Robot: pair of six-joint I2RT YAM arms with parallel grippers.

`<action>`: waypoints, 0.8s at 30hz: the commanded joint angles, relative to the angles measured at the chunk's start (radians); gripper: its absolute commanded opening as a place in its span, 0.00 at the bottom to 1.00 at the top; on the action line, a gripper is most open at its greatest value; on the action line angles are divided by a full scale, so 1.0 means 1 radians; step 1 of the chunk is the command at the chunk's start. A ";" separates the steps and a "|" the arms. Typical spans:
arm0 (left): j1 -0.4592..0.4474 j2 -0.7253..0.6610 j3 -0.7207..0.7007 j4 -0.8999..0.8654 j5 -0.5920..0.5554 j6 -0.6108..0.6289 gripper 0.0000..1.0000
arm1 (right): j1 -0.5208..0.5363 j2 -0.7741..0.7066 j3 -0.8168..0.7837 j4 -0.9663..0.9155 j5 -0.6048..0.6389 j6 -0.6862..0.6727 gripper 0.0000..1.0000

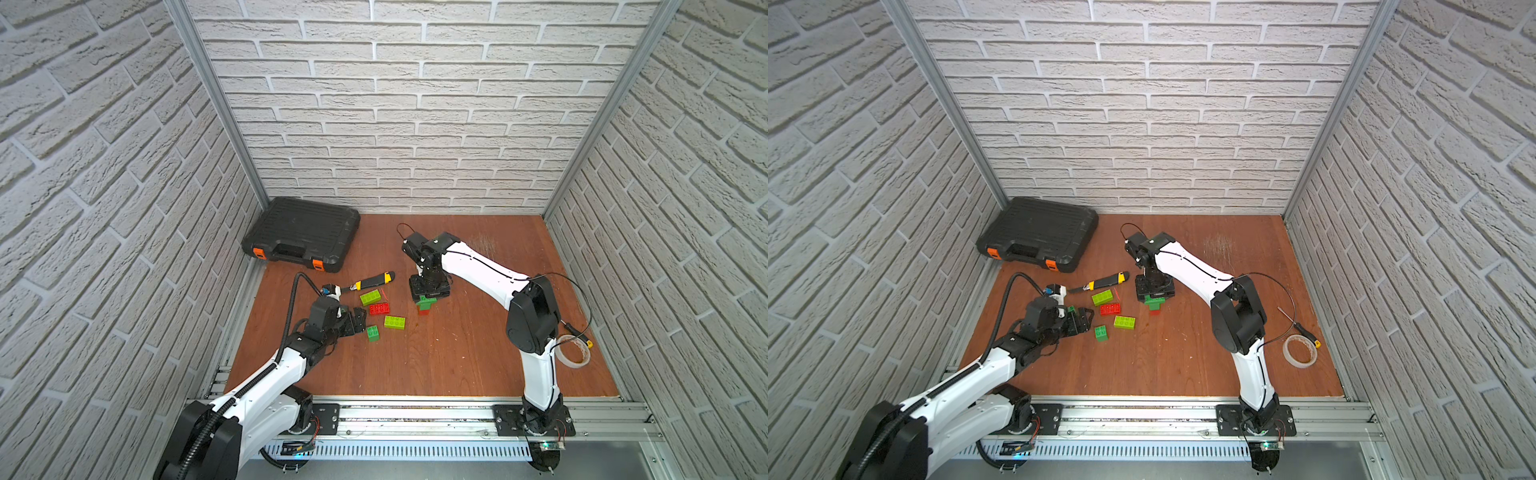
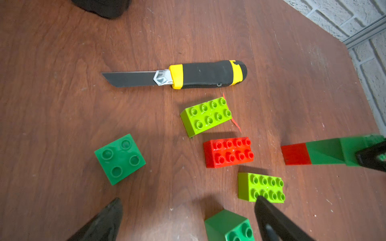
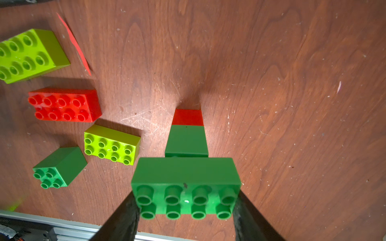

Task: Assemble a spoon with lego
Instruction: Assemble the lego brick with the lego brick.

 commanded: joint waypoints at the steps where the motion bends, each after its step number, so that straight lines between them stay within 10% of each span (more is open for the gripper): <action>1: 0.003 -0.018 0.017 -0.034 -0.043 0.025 0.98 | 0.009 0.064 0.020 -0.066 0.036 0.034 0.49; 24: 0.010 -0.022 0.025 -0.057 -0.023 0.007 0.98 | 0.049 -0.038 0.108 -0.101 0.069 0.042 0.88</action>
